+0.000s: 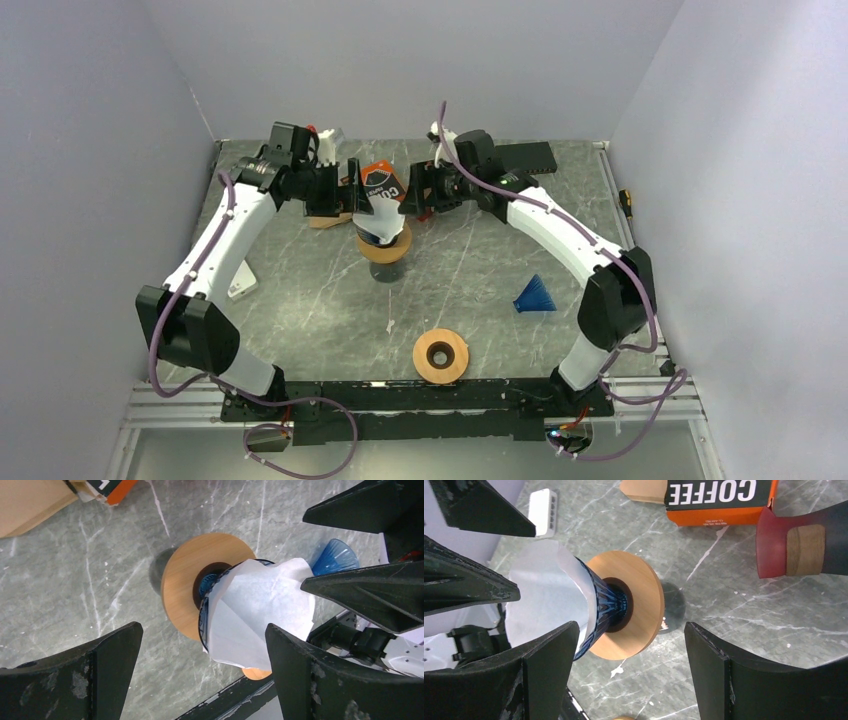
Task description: Place the coffee filter in the dripper
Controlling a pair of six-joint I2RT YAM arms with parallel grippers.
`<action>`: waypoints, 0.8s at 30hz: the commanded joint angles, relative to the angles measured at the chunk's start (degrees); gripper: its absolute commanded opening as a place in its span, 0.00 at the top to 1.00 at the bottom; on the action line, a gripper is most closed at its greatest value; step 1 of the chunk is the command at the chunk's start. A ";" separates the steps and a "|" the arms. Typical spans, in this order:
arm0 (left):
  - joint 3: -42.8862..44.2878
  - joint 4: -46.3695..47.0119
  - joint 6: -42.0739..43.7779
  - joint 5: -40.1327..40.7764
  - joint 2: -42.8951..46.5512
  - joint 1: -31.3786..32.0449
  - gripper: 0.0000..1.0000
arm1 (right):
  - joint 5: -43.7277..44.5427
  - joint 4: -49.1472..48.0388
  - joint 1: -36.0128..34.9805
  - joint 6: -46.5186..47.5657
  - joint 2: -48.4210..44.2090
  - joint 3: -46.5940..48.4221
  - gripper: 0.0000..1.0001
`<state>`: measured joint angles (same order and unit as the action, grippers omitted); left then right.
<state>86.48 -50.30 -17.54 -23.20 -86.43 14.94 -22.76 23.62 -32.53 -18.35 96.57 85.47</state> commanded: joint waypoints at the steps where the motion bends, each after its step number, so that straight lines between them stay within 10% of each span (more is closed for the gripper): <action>1: 1.63 3.00 -1.14 -4.87 2.50 -0.71 0.01 | -7.15 -6.58 1.96 -3.36 -4.42 -1.78 0.18; 14: -4.52 13.98 -6.87 -13.44 7.87 -8.23 0.01 | -8.37 -16.79 7.60 -6.51 -10.26 -10.72 0.09; 24: -9.42 12.85 -8.41 -7.96 10.27 -14.26 0.01 | 10.40 -15.01 9.58 -2.17 -5.53 -13.14 0.04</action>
<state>78.02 -37.52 -25.39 -34.02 -78.02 1.54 -21.96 9.19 -22.50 -23.44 88.40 70.98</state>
